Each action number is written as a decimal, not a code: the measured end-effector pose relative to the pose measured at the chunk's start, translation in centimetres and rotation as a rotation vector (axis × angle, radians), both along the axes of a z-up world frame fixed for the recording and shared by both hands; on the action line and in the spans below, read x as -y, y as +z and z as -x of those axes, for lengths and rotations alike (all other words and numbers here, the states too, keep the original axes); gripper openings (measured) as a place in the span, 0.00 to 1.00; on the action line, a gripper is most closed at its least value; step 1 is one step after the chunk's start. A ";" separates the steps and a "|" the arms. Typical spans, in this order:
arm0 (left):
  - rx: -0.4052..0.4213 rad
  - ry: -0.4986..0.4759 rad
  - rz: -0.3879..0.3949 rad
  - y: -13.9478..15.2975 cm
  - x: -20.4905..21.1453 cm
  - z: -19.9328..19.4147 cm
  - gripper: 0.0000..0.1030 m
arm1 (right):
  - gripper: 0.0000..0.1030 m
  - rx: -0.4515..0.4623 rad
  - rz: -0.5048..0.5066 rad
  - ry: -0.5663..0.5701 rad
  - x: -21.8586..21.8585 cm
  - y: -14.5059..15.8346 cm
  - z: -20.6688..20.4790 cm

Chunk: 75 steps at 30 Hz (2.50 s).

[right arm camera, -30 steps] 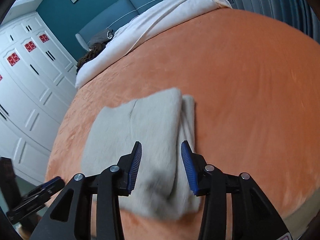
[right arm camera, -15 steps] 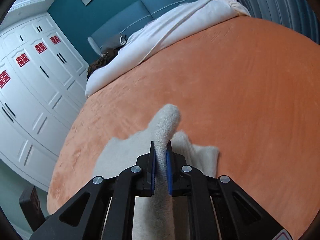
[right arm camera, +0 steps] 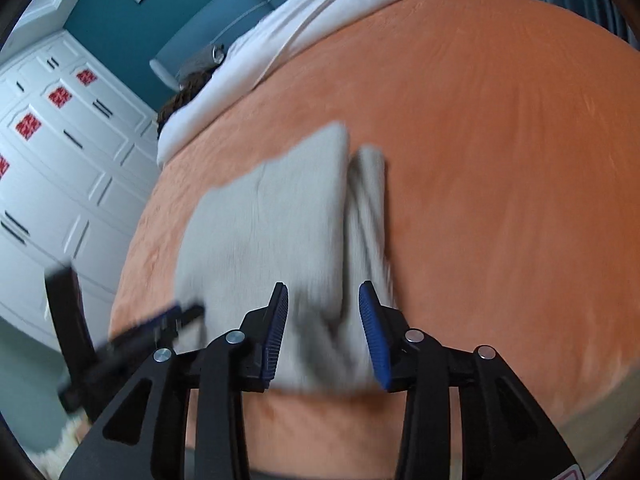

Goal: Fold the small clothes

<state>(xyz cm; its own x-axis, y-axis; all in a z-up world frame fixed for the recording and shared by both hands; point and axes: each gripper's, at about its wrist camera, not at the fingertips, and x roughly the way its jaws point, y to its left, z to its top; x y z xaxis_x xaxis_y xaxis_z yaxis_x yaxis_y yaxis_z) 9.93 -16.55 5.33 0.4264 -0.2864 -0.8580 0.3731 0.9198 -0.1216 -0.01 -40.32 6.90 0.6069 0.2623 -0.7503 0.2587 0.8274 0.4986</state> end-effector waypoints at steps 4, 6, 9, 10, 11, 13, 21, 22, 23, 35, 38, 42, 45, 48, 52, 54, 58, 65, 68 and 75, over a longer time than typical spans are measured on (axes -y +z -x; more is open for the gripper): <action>0.009 0.021 -0.021 0.1 0.4 0.7 0.53 | 0.36 -0.027 0.014 0.018 -1.9 -2.1 0.8; 0.009 0.025 -0.032 0.3 0.5 0.9 0.53 | 0.12 -0.032 0.016 0.004 -1.6 -2.3 0.5; 0.001 0.023 -0.042 0.5 0.6 1.1 0.53 | 0.10 0.077 0.003 -0.031 -0.6 0.4 1.7; -0.001 0.023 -0.038 0.5 0.6 1.1 0.53 | 0.10 0.093 0.016 -0.042 -0.2 1.1 2.2; 0.001 0.022 -0.039 0.5 0.6 1.2 0.53 | 0.10 0.093 0.007 -0.044 0.1 1.1 2.5; 0.008 0.025 -0.053 0.2 0.8 1.2 0.53 | 0.10 0.035 -0.002 -0.047 0.6 -0.6 2.5; 0.011 0.021 -0.073 -0.2 1.0 1.1 0.54 | 0.27 -0.056 0.035 -0.064 0.6 -1.7 2.0; 0.009 0.021 -0.072 -0.3 0.9 1.0 0.54 | 0.27 -0.035 0.063 -0.089 0.6 -0.6 2.3; 0.009 0.021 -0.073 -0.3 0.9 0.9 0.55 | 0.28 -0.014 0.095 -0.103 0.5 0.4 2.7; 0.020 0.006 -0.066 -0.7 1.1 1.2 0.60 | 0.18 -0.072 0.284 0.022 -2.7 -2.9 -5.0; 0.021 -0.004 -0.029 -0.3 0.5 1.2 0.61 | 0.18 -0.078 0.288 0.028 -2.5 -1.8 -5.3; 0.005 0.035 0.111 1.6 -1.6 0.6 0.64 | 0.29 -0.010 0.234 0.005 -1.5 1.4 -5.5; -0.013 0.066 0.138 2.0 -1.9 -1.4 0.64 | 0.30 -0.005 0.176 -0.005 -0.2 1.6 -8.0; -0.020 0.076 0.108 1.6 -1.2 -3.9 0.64 | 0.22 -0.054 0.164 -0.002 0.2 0.0 -11.3; -0.052 0.081 0.043 -0.5 -0.3 -5.9 0.68 | 0.00 -0.083 0.160 -0.038 1.2 -1.7 -12.7; -0.039 0.072 0.015 -1.2 0.0 -6.0 0.77 | 0.00 -0.121 0.179 -0.028 1.3 -3.5 -13.3; -0.048 0.089 0.024 -1.3 -0.4 -5.9 0.79 | 0.01 -0.098 0.151 -0.014 1.4 -2.7 -12.5; -0.135 0.144 0.072 -0.7 -2.6 -4.4 0.81 | 0.61 -0.044 0.141 -0.063 0.2 -0.1 -6.9; -0.180 0.152 0.073 -1.5 -2.6 -3.5 0.82 | 0.64 -0.093 0.117 -0.069 -0.3 -1.8 -5.6; -0.233 0.178 0.124 -3.2 -2.9 -3.9 0.92 | 0.69 -0.118 -0.001 -0.095 -0.5 -4.7 -5.4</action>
